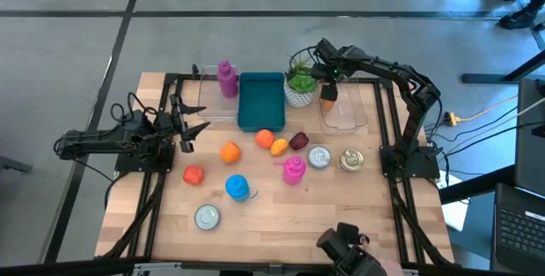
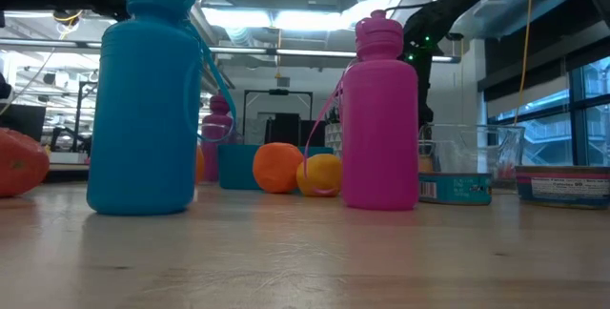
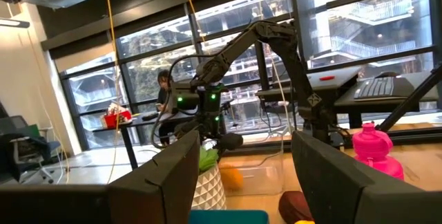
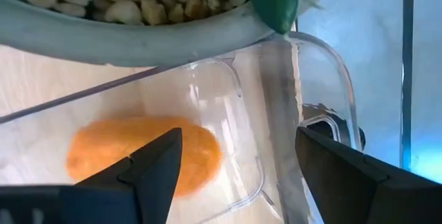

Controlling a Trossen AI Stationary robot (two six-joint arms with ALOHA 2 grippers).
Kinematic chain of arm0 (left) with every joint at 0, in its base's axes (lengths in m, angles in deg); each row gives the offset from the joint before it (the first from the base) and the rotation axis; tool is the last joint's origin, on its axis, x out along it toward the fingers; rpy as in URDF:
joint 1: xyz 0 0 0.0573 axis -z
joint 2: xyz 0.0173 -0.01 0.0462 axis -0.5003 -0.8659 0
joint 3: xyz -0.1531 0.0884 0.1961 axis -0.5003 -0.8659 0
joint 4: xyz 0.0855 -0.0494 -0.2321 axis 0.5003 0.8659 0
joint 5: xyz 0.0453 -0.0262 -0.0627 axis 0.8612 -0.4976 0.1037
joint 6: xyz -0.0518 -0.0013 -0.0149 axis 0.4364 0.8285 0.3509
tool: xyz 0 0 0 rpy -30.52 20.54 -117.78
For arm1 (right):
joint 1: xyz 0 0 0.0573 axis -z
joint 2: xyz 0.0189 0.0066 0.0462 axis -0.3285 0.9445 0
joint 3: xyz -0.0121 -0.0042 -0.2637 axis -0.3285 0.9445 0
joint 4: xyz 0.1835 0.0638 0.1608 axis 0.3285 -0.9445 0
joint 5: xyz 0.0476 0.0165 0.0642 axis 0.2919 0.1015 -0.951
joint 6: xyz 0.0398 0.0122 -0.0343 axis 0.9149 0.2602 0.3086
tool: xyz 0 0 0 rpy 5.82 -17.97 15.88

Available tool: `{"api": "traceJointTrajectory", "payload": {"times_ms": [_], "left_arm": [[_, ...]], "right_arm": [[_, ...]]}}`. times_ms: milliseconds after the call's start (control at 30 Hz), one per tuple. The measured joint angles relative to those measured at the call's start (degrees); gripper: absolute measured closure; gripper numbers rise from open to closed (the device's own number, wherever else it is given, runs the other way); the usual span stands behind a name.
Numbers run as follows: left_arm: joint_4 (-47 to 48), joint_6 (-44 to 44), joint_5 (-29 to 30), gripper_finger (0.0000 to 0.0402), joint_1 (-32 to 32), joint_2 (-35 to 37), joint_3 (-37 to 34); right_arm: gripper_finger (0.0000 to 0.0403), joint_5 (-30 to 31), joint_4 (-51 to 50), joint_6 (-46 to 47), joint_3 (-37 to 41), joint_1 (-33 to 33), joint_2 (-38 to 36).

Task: Pick & Place Food Item
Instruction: Put the pink water bottle into the left transparent bin

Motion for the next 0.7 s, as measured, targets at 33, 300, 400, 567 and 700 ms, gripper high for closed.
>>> {"api": "traceJointTrajectory", "payload": {"times_ms": [33,300,400,567,700], "left_arm": [[0.0,0.0,0.0,0.0183,0.0,0.0,0.0],[0.02,-0.29,0.03,0.0183,0.0,0.0,0.0],[0.04,-0.42,0.04,0.0183,0.0,0.0,0.0],[0.04,-0.44,0.05,0.0183,0.0,0.0,0.0],[0.04,-0.44,0.06,0.0183,0.0,0.0,0.0]], "right_arm": [[0.0124,0.01,-0.19,0.31,0.0,0.0,0.0],[0.0124,0.08,-4.14,2.11,0.0,0.0,-0.64],[0.0124,0.48,-4.86,2.66,0.0,-0.14,-2.64],[0.0124,-2.07,-4.73,4.21,0.0,-0.15,-8.39],[0.0124,-11.44,-3.45,6.88,0.0,-0.13,-13.61]]}}
